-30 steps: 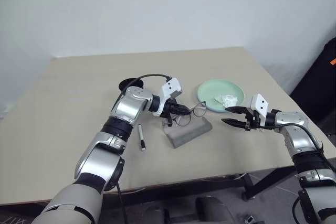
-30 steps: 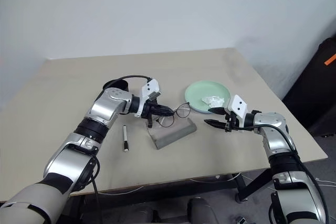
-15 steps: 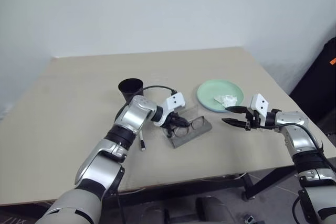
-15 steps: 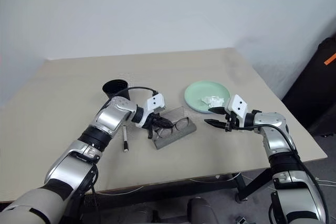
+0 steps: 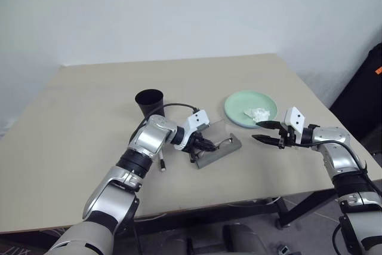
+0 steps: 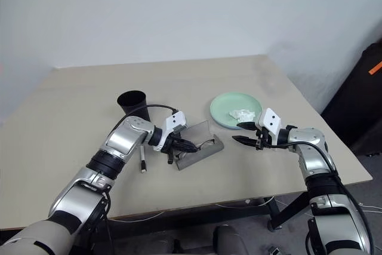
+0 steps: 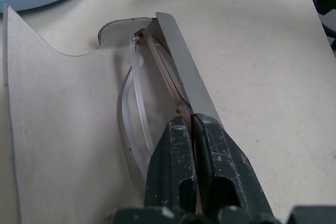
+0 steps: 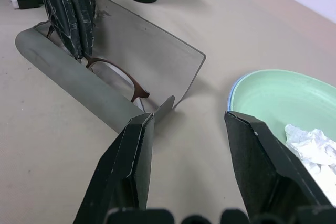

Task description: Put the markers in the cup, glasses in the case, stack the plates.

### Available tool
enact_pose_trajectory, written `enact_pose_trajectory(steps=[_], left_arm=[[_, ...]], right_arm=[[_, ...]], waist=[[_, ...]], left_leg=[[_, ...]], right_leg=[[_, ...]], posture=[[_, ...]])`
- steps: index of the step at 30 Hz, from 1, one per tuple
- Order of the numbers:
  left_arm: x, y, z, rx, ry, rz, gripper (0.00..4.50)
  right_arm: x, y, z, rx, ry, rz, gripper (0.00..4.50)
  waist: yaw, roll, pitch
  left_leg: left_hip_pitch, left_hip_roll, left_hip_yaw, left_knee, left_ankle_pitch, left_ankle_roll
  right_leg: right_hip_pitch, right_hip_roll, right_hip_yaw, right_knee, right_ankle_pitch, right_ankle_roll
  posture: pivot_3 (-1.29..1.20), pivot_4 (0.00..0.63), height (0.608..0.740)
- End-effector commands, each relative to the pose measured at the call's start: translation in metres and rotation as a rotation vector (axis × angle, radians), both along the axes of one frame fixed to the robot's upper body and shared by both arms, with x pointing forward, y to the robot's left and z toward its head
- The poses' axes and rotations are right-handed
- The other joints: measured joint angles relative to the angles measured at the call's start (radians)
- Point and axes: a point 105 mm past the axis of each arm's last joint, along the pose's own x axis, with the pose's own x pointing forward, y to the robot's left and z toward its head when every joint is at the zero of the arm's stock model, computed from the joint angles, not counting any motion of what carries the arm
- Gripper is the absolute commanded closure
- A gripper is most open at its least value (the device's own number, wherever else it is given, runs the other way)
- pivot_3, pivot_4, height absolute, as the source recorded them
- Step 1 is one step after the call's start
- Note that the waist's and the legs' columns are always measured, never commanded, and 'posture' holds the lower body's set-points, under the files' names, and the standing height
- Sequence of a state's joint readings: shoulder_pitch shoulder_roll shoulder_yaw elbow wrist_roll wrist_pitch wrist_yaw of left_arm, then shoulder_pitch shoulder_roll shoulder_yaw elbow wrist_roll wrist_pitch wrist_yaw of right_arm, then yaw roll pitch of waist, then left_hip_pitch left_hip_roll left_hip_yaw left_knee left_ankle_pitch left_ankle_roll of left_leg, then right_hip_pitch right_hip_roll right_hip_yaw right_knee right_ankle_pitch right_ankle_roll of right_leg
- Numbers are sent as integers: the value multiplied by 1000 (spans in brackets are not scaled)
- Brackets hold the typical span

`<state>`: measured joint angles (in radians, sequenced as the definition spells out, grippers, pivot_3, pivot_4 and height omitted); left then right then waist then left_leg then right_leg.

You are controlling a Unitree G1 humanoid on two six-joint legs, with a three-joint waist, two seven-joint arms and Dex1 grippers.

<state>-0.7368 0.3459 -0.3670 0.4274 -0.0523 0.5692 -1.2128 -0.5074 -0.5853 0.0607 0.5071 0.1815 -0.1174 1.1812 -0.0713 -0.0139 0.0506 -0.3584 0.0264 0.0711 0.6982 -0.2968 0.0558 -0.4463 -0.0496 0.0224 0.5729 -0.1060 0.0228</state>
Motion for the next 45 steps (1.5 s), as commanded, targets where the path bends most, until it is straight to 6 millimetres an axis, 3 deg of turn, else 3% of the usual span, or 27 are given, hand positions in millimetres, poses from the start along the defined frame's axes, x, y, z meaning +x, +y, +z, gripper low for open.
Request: enact_pose_trajectory(steps=[1, 4, 9, 13, 17, 20, 25, 27, 31, 34, 40, 45], left_arm=[[3, -3, 7, -13, -40, 4, 3111], [7, -4, 9, -22, -51, 21, 2154], [15, -12, 27, -97, -110, 39, 2154], [33, -18, 57, -200, -220, 95, 2154], [53, -12, 78, -224, -323, 174, 2154], [71, 2, 80, -165, -407, 261, 2781], [87, 26, 64, -27, -455, 344, 4449], [88, 34, 53, 32, -459, 350, 4483], [87, 40, 42, 61, -429, 346, 4483], [70, 33, 29, 46, -332, 240, 4483], [39, 21, 27, -27, -202, 81, 4483], [24, 19, 28, -48, -170, 29, 4483]], right_arm=[[6, 1, 16, 0, -61, 9, 2176], [6, 2, 16, 0, -60, 11, 2176], [5, 2, 15, -1, -58, 15, 2176], [5, 4, 15, 0, -59, 17, 2176], [6, 4, 16, 0, -61, 16, 2176], [6, 4, 16, 1, -63, 15, 2176], [6, 6, 18, 12, -65, 21, 2176], [5, 7, 21, 23, -64, 34, 2176], [0, 9, 24, 35, -46, 66, 2176], [-3, 10, 25, 34, -38, 84, 2176], [-3, 11, 26, 39, -44, 80, 2176], [-2, 11, 27, 43, -47, 77, 2176]], waist=[[0, 0, 0], [0, 0, 0], [0, 0, 0], [0, 0, 0], [0, 0, 0], [-1, 0, 0], [0, 0, 0], [0, 0, 0], [1, 0, 0], [1, 0, 0], [-1, 0, 0], [0, 0, 0]], left_leg=[[0, 0, 0, 0, 0, 0], [0, 0, 0, 0, 0, 0], [0, 0, 0, 0, 0, 0], [0, 0, 0, 0, 0, 0], [0, 0, 0, 0, 0, 0], [0, -1, 0, 0, 0, 0], [0, -1, 1, 0, 0, 0], [0, -1, 1, 0, 0, 0], [-1, -1, 1, 0, 0, 0], [-2, -2, 0, 0, 0, 0], [-2, -1, 0, 0, 0, 0], [-1, -1, 1, 0, 0, 0]], right_leg=[[0, 0, 0, 0, 0, 0], [0, 0, 0, 0, 0, 0], [0, 0, 0, 0, 0, 0], [0, 0, 0, 0, 0, 0], [0, 0, 0, 0, 0, 0], [0, 0, 0, 0, 0, 0], [0, 0, 0, 0, 0, 0], [0, 0, 0, 0, 0, 0], [0, 0, 0, 0, 0, 0], [0, 0, 0, 0, 0, 0], [0, 0, 0, 0, 0, 0], [0, 0, 0, 1, 0, 0]], posture=[[0, 0, 740], [0, 0, 740], [0, 0, 740], [0, 0, 740], [0, 0, 740], [0, 0, 740], [0, 0, 740], [0, 0, 740], [0, 0, 740], [0, 0, 740], [0, 0, 740], [0, 0, 740]])
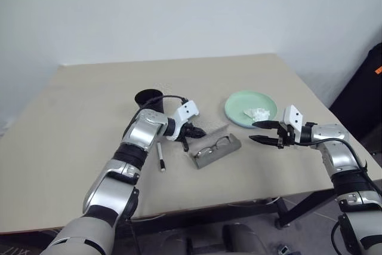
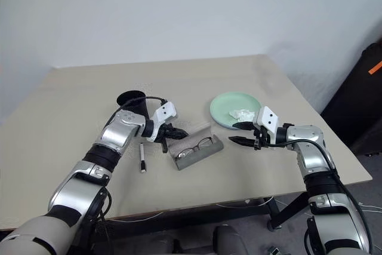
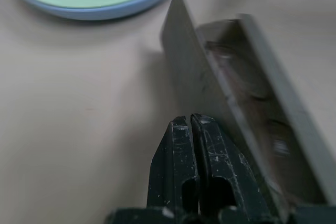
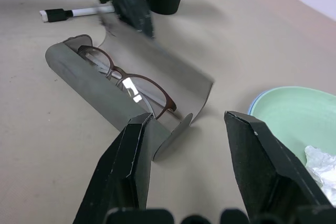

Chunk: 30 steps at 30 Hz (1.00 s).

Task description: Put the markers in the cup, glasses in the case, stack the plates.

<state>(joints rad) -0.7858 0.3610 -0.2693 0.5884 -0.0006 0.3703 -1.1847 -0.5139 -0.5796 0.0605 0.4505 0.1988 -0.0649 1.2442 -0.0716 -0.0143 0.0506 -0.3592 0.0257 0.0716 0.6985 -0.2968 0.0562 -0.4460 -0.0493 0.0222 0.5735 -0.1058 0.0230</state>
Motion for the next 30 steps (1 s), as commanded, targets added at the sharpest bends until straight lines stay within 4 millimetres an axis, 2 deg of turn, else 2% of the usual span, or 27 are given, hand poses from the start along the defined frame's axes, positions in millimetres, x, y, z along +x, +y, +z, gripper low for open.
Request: enact_pose_trajectory(steps=[1, 4, 10, 13, 17, 22, 26, 30], left_arm=[[-8, -6, 19, -44, -29, -67, 4483], [-17, -9, 23, -65, -25, -111, 4483], [-36, -6, 3, 50, -37, -195, 4483], [-39, -3, -5, 91, -49, -191, 4483], [-38, -2, -5, 80, -56, -152, 4483], [-23, 0, 10, 4, -104, -22, 4483], [6, 9, 35, -89, -229, 271, 4483], [11, 28, 46, -139, -272, 533, 4483]], right_arm=[[4, 1, 19, 32, -64, 2, 2176], [4, 1, 19, 33, -64, 2, 2176], [6, 3, 19, 38, -70, 1, 2176], [6, 4, 19, 39, -72, 0, 2176], [6, 5, 18, 42, -70, 3, 2176], [6, 9, 17, 47, -68, 13, 2176], [7, 14, 17, 54, -69, 23, 2176], [10, 17, 18, 63, -69, 31, 2176]], waist=[[0, 0, 0], [0, 0, 0], [0, 0, 0], [0, 0, 0], [0, 0, 0], [0, 0, 0], [0, 0, 0], [0, 0, 0]], left_leg=[[0, 0, 0, 0, 0, 0], [0, 0, 0, 0, 0, 0], [0, 0, 0, 0, 0, 0], [0, 0, 0, 0, 0, 0], [1, 0, 0, 1, 0, 0], [1, 0, 0, 1, 1, 1], [1, 1, -1, 1, 1, 2], [2, 1, -1, 1, 1, 1]], right_leg=[[0, 0, 0, 0, 0, 0], [0, 0, 0, 0, 0, 0], [0, 0, 0, 0, 0, 0], [0, 0, 0, 0, 0, 0], [0, 0, 2, 1, 0, 0], [0, 0, 3, 1, 0, 0], [0, 0, 3, 1, 0, 0], [0, 0, 3, 1, 0, 1]], posture=[[0, 0, 740], [0, 0, 740], [0, 0, 740], [0, 0, 740], [0, 0, 740], [0, 0, 740], [0, 0, 740], [0, 0, 740]])
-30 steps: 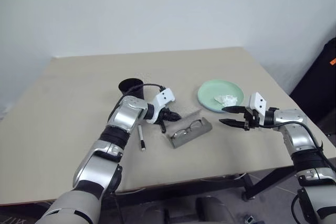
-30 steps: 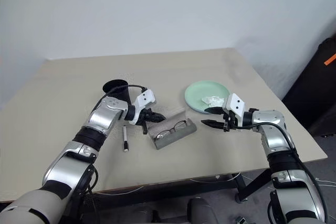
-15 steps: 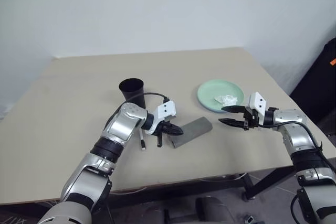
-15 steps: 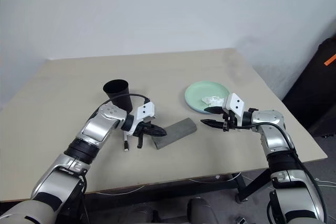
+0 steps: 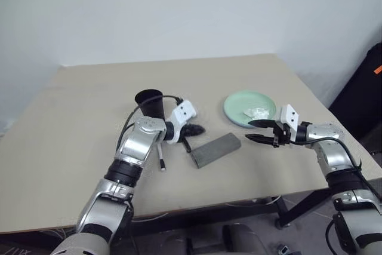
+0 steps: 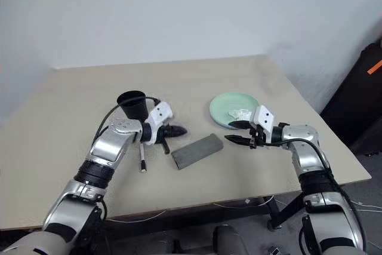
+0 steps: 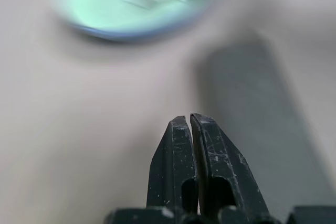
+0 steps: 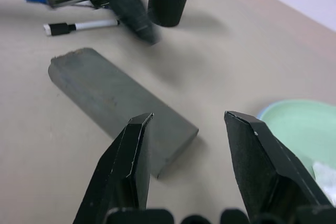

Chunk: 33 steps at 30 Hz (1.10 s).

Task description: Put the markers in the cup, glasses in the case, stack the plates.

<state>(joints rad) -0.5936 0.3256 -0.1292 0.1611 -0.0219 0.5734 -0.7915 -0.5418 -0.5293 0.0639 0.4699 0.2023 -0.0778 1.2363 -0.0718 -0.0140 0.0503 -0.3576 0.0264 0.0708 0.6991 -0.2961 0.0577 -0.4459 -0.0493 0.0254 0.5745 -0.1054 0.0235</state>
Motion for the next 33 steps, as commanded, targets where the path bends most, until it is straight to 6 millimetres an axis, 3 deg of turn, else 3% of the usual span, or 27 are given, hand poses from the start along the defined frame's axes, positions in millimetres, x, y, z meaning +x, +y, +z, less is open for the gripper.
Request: enact_pose_trajectory(steps=[1, 4, 10, 14, 21, 33], left_arm=[[3, 22, 17, -61, -61, 239, 4483], [-6, 39, 11, -65, -63, 435, 4483], [-30, 54, -2, -93, -1, 668, 4483], [-36, 72, -4, -80, 21, 827, 3649], [-41, 87, -9, -64, 61, 943, 1152], [-52, 72, -30, -91, 250, 952, 1152]], right_arm=[[6, 3, 14, 19, -50, 13, 2176], [7, 6, 12, 22, -42, 27, 2176], [11, 19, 11, 35, -25, 68, 2176], [13, 24, 9, 41, -19, 90, 2176], [14, 33, 6, 54, -16, 110, 2176], [13, 34, 3, 65, -18, 104, 2176]], waist=[[0, 0, 0], [0, 0, 0], [-1, 0, 0], [-1, 0, 0], [-1, 0, 0], [-2, 0, 0]], left_leg=[[0, 0, 0, 0, 0, 0], [0, 0, 0, -1, 0, 0], [1, -1, 0, -1, 1, -1], [2, -1, 0, -1, 1, -1], [2, -1, 0, -1, 1, -1], [2, -1, 0, -1, 1, -1]], right_leg=[[0, 0, 0, 0, 0, 0], [0, 0, 0, 0, 1, 1], [1, 0, 0, 0, 0, 0], [2, 0, 0, 0, 0, 0], [2, 0, 0, 0, 0, 0], [1, 0, 0, 0, 0, 0]], posture=[[0, 0, 740], [0, 0, 740], [0, 0, 740], [0, 0, 740], [0, 0, 740], [0, 0, 740]])
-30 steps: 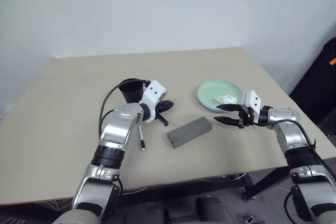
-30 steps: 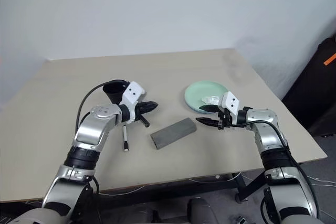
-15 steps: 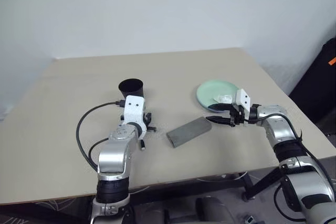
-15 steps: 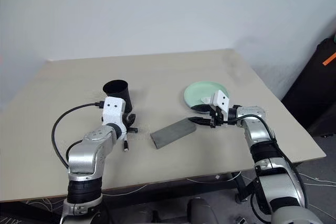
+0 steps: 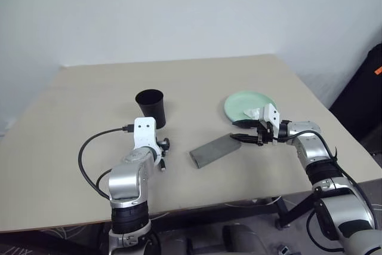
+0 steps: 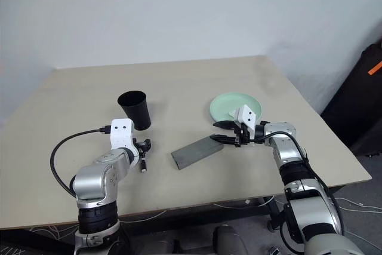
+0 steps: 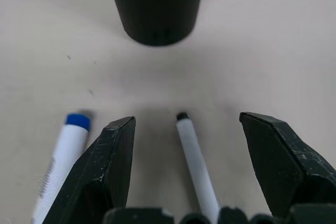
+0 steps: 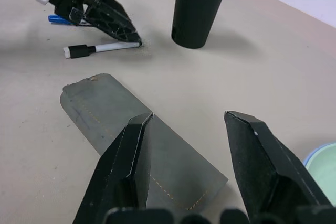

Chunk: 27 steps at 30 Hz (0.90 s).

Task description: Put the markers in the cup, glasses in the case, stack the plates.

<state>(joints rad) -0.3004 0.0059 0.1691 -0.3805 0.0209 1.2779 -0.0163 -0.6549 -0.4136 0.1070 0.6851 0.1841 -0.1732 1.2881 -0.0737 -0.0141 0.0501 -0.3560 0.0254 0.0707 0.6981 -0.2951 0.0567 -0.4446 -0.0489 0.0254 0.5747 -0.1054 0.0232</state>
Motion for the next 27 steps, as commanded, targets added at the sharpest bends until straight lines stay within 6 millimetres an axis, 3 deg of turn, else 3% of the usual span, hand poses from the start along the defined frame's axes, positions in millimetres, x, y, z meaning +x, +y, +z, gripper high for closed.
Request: enact_pose_trajectory(steps=[1, 8, 9, 12, 19, 27], left_arm=[[2, -6, 12, -19, -26, -16, 1152], [-2, -12, 4, -50, 30, -28, 1152], [-2, -12, 4, -51, 31, -27, 1317], [-1, -12, 5, -56, 25, -26, 2058], [2, -13, 4, -63, 28, -29, 4470], [10, -26, 14, -40, -31, -149, 4470]], right_arm=[[4, 1, 14, 18, -59, 0, 2176], [5, -1, 14, 19, -61, -13, 2176], [5, -1, 14, 19, -61, -14, 2176], [4, -2, 13, 18, -61, -19, 2176], [6, -3, 14, 17, -64, -27, 2176], [8, -3, 16, 16, -70, -34, 2176]], waist=[[0, 0, 0], [0, 0, 0], [0, 0, 0], [0, 0, 0], [0, 0, 0], [0, 0, 0]], left_leg=[[0, 0, 0, 0, 0, 0], [0, 0, 0, 0, 0, 0], [0, 0, 0, 0, 0, 0], [0, 0, 0, 0, 0, 0], [0, 0, 0, 0, 0, 0], [0, 0, 0, 0, 0, 0]], right_leg=[[0, 0, 0, 0, 0, 0], [0, 0, 0, 0, 0, 0], [0, 0, 0, 0, 0, 0], [0, 0, 0, 0, 0, 0], [0, 0, 0, 0, 0, 0], [0, 0, 0, 0, 0, 0]], posture=[[0, 0, 740], [0, 0, 740], [0, 0, 740], [0, 0, 740], [0, 0, 740], [0, 0, 740]])
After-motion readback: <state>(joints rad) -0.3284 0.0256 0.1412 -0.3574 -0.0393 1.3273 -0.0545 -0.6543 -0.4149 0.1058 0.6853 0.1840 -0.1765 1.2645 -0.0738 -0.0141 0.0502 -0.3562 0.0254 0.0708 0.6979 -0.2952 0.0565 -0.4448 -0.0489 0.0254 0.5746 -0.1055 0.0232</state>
